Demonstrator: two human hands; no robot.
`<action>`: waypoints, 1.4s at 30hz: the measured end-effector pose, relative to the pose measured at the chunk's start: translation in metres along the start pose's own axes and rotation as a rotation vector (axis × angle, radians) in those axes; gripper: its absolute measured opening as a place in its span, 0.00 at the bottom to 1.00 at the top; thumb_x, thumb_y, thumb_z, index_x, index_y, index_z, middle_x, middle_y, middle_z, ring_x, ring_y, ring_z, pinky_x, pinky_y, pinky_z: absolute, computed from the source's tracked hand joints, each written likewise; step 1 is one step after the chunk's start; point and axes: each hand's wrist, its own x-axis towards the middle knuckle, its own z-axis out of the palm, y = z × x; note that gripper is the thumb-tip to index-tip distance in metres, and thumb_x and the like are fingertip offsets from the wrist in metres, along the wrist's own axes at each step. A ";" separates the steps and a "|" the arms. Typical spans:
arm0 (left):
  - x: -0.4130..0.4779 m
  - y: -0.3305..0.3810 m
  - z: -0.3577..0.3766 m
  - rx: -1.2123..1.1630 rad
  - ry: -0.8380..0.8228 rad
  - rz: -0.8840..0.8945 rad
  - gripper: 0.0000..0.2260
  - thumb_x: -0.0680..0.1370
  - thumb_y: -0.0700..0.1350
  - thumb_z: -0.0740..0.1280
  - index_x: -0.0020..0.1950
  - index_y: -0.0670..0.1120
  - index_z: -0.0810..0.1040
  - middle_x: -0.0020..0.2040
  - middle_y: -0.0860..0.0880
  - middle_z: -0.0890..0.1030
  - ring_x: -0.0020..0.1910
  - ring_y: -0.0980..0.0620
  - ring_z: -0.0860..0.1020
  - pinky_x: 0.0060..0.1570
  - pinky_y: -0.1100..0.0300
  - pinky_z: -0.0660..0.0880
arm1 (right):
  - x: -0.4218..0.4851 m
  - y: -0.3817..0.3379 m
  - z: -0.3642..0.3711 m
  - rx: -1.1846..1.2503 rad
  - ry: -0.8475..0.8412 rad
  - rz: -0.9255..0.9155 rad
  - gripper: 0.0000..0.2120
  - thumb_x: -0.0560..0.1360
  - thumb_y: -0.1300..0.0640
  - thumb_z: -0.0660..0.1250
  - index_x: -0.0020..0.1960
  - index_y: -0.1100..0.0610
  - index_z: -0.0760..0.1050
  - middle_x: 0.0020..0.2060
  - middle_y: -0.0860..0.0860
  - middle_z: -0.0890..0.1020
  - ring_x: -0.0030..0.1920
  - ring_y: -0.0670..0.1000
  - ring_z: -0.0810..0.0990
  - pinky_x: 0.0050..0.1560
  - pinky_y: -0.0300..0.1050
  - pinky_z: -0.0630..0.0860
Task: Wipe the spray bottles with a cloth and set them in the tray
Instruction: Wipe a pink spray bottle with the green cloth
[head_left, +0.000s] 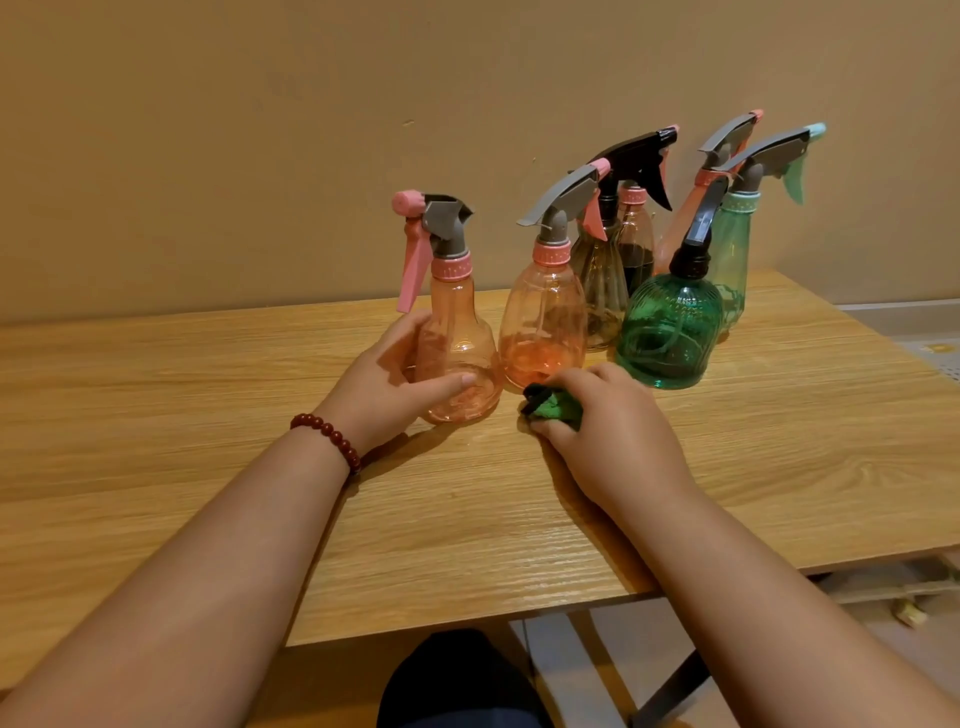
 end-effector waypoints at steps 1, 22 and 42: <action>-0.001 0.001 0.001 -0.005 -0.004 -0.005 0.38 0.63 0.58 0.74 0.72 0.56 0.67 0.63 0.57 0.77 0.61 0.58 0.76 0.62 0.52 0.74 | 0.001 0.000 0.001 0.010 0.009 -0.011 0.17 0.75 0.51 0.68 0.63 0.50 0.74 0.55 0.49 0.75 0.58 0.53 0.72 0.55 0.44 0.69; -0.003 0.012 0.007 -0.631 0.144 0.080 0.20 0.75 0.56 0.67 0.66 0.54 0.73 0.57 0.51 0.82 0.55 0.52 0.80 0.45 0.58 0.75 | 0.030 -0.072 0.029 0.678 0.268 -0.390 0.22 0.82 0.47 0.53 0.75 0.50 0.63 0.74 0.46 0.64 0.75 0.41 0.58 0.69 0.26 0.53; -0.007 0.016 0.003 -0.444 0.265 0.288 0.14 0.72 0.52 0.69 0.57 0.52 0.78 0.47 0.53 0.83 0.48 0.53 0.81 0.44 0.59 0.77 | 0.033 -0.063 0.030 0.879 0.176 -0.462 0.21 0.82 0.56 0.54 0.74 0.45 0.57 0.76 0.44 0.60 0.75 0.36 0.54 0.70 0.28 0.53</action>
